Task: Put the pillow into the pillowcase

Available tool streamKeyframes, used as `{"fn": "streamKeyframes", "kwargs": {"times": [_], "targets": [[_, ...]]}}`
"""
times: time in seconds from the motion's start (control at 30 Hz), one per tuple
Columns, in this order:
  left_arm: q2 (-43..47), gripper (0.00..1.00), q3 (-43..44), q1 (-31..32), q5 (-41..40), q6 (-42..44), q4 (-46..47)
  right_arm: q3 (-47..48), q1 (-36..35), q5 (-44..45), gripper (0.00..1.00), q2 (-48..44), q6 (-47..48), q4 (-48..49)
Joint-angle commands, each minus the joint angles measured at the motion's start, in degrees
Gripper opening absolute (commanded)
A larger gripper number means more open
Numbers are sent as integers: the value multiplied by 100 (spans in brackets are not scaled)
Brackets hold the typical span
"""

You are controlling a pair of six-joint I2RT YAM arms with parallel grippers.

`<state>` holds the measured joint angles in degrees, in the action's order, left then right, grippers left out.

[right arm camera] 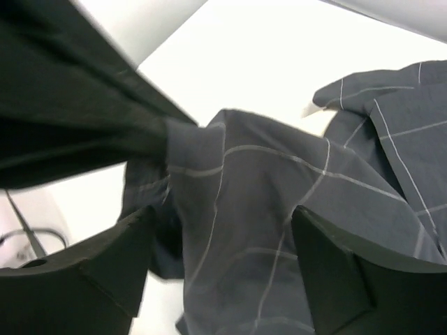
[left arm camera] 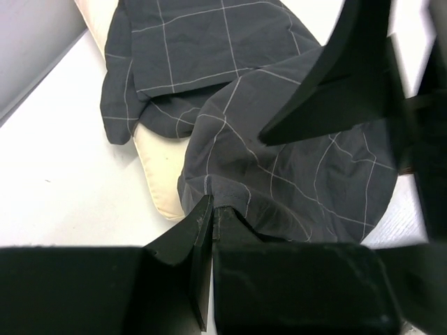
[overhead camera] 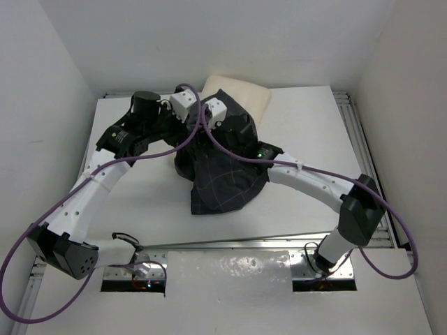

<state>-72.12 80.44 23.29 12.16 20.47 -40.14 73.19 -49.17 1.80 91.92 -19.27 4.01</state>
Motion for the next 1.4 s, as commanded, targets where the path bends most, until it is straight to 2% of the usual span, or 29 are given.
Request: {"fn": "streamKeyframes", "kwargs": {"times": [0.0, 0.1, 0.3, 0.33, 0.37, 0.4, 0.43, 0.47, 0.6, 0.63, 0.67, 0.7, 0.73, 0.77, 0.83, 0.87, 0.9, 0.97, 1.07, 1.23, 1.3, 1.37], "targets": [[49, 0, 279, 62, -47, -61, 112, 196, -14, 233, 74, 264, -402, 776], [40, 0, 288, 62, -100, -52, 129, 222, -75, 399, 68, 476, -455, 838], [49, 0, 402, 62, -337, 54, 129, 161, -119, 1594, 52, 721, -622, 322], [49, 0, 411, 62, -355, 71, 129, 213, -111, 1752, 47, 783, -631, 128], [49, 0, 437, 62, -381, 89, 147, 353, -85, 2014, 36, 923, -666, -222], [49, 0, 428, 62, -390, 98, 156, 424, -49, 2026, 30, 985, -718, -364], [49, 0, 428, 62, -399, 98, 164, 581, 108, 1965, 9, 1047, -788, -566], [40, 0, 428, 62, -442, 89, 182, 661, 222, 1625, 0, 1073, -1041, -699], [-74, 2, 410, 62, -960, -69, 331, 1109, 1074, 404, 0, 960, -1702, -1260], [-144, 23, 454, 62, -1083, -156, 323, 1493, 1554, 191, 0, 907, -1851, -1402], [-319, 70, 655, 62, -1119, -166, 183, 1758, 1812, -46, 0, 881, -2061, -1777], [-408, 89, 805, 62, -1120, -262, 86, 2387, 2328, -57, 0, 854, -2124, -1998], [-495, 100, 1119, 62, -1111, -341, -2, 2715, 2602, -5, 0, 828, -2177, -2279], [-618, 100, 1253, 62, -1093, -394, -159, 3092, 2884, 152, 0, 793, -2300, -2917], [-628, 100, 1456, 53, -1093, -509, -205, 3972, 3832, 1500, 0, 495, -2301, -3509], [-593, 100, 1448, 53, -1111, -526, -187, 3975, 3836, 1507, 0, 302, -2170, -3495], [-567, 100, 1430, 53, -1120, -518, -144, 3906, 3940, 2325, 0, 83, -1995, -3399], [-497, 100, 1238, 44, -1163, -509, -3, 3721, 3933, 3015, 0, -559, -1362, -2942], [-689, 100, 974, 44, -1190, -561, 94, 3528, 3915, 3474, 0, -1043, -948, -2818], [-1393, 92, 763, -70, -1568, -676, 32, 2886, 3906, 3862, 0, -1282, -429, -2915], [-1656, 93, 605, -349, -1445, -711, 190, 2605, 3906, 3880, 0, -1238, -341, -3116], [-2042, 96, 499, -561, -1313, -824, 305, 2272, 3906, 3495, 0, -1151, -376, -3345]]}}
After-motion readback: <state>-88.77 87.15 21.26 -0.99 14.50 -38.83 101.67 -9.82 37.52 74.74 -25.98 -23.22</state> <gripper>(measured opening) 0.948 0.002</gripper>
